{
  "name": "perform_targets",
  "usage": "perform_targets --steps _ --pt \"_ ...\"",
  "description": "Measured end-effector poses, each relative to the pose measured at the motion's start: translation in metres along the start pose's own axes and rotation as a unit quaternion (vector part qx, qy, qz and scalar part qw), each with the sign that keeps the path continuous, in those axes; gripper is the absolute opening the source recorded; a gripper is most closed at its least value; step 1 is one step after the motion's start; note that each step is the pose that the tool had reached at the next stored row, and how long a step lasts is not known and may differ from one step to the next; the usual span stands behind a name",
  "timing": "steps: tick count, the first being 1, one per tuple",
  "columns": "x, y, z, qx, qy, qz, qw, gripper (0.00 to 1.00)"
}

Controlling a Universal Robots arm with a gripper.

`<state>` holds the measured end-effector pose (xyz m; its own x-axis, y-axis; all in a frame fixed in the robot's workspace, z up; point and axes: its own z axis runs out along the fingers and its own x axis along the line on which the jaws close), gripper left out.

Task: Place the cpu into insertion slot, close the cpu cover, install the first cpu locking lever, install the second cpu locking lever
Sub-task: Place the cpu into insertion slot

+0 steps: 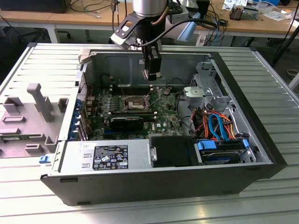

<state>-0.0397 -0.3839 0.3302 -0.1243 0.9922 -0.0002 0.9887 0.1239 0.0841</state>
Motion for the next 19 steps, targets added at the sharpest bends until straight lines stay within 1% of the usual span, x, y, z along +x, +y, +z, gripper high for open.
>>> perform_targets --steps 3,5,7,8,19 --pt "0.0 0.0 0.0 0.0 -0.0002 0.001 1.0 0.54" --pt "0.0 0.0 0.0001 0.0 -0.0009 0.01 1.0 0.54" --pt "0.0 0.0 0.0001 0.0 -0.0024 0.028 0.9996 0.54" --pt "0.0 0.0 0.0002 0.0 -0.0026 0.03 0.9995 0.54" --pt "0.0 0.0 0.0005 0.0 -0.0037 0.043 0.9991 0.54"
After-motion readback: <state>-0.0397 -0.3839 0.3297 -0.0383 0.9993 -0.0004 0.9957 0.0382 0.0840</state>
